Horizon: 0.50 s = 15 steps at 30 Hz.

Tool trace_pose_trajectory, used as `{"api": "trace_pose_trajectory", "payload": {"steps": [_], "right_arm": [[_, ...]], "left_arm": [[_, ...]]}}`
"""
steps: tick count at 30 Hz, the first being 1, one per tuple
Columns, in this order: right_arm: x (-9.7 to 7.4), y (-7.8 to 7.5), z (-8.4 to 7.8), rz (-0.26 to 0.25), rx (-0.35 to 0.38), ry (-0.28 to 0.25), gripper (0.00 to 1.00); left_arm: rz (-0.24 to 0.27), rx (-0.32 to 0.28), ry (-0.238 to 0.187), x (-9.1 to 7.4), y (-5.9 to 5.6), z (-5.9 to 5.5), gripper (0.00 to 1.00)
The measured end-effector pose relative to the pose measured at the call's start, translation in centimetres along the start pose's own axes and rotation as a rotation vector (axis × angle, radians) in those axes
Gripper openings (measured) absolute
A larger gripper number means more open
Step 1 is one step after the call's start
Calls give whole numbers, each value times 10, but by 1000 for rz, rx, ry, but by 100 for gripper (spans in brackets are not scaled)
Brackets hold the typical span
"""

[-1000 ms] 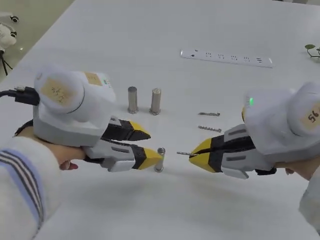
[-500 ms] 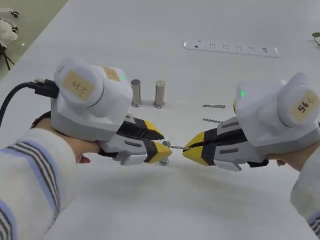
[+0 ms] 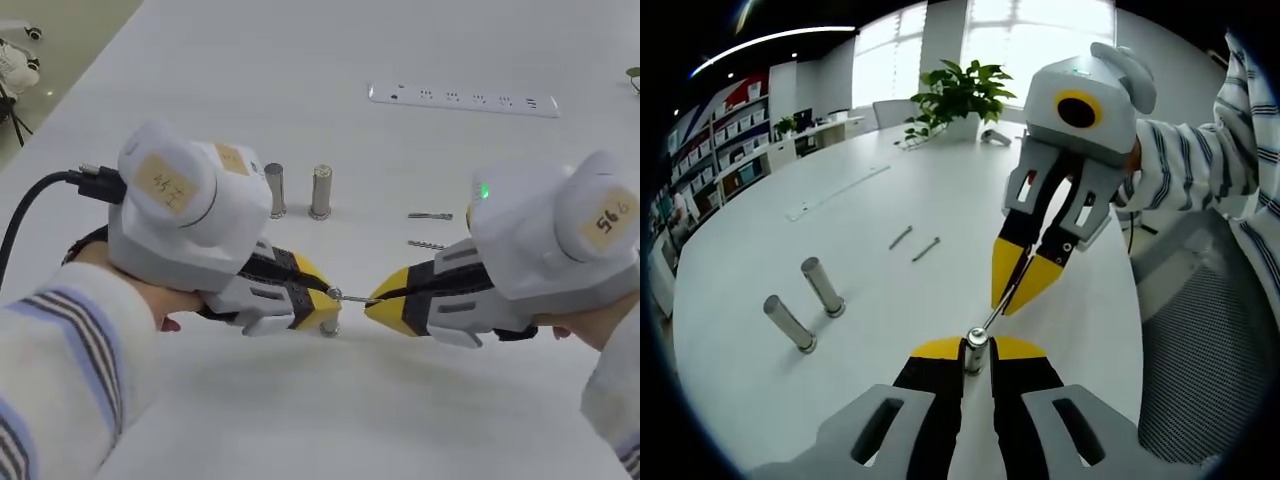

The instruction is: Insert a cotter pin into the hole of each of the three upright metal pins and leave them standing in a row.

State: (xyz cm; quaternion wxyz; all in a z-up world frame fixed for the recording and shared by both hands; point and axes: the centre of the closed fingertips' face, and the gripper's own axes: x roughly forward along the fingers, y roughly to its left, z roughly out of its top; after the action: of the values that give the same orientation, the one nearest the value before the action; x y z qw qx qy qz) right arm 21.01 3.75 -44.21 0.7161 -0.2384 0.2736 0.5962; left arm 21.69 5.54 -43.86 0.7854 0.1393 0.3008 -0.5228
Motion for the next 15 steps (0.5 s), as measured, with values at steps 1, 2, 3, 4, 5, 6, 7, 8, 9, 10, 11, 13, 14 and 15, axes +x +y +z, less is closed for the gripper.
{"api": "trace_pose_trajectory", "payload": {"steps": [1, 2, 3, 4, 5, 6, 7, 8, 9, 10, 11, 13, 14, 15], "right_arm": [[0, 0, 0, 1, -2, 3, 0], [1, 0, -2, 3, -1, 6, 0], [1, 0, -2, 4, 0, 6, 0], [3, 0, -2, 6, 3, 5, 0], [4, 0, -2, 7, 4, 6, 0], [4, 0, -2, 8, 3, 7, 0], [5, 0, -2, 8, -2, 10, 0], [6, 0, -2, 8, -4, 13, 0], [7, 0, -2, 7, -9, 15, 0], [7, 0, -1, 7, -10, 15, 0], [8, 0, -1, 6, -8, 16, 0], [9, 0, -1, 4, -7, 16, 0], [10, 0, -1, 2, -5, 16, 0], [11, 0, -1, 0, -4, 17, 0]], "left_arm": [[1, 2, 2, 0, 0, 0, 6], [1, 6, 3, 0, 0, 0, 6], [1, 8, 4, 0, -1, 1, 6], [2, 9, 5, 0, -1, 1, 6], [3, 9, 7, 0, 0, 1, 6], [6, 6, 9, 0, 0, 0, 6], [7, 4, 11, 0, 1, 0, 6], [8, -3, 13, -1, 1, 0, 6], [8, -13, 16, -1, 1, 0, 6], [10, -16, 17, -1, 1, 0, 6], [13, -20, 19, -1, 2, 0, 6], [16, -24, 21, -1, 2, -1, 6], [17, -29, 21, -1, 2, -1, 6], [20, -37, 21, -1, 2, -1, 6]]}}
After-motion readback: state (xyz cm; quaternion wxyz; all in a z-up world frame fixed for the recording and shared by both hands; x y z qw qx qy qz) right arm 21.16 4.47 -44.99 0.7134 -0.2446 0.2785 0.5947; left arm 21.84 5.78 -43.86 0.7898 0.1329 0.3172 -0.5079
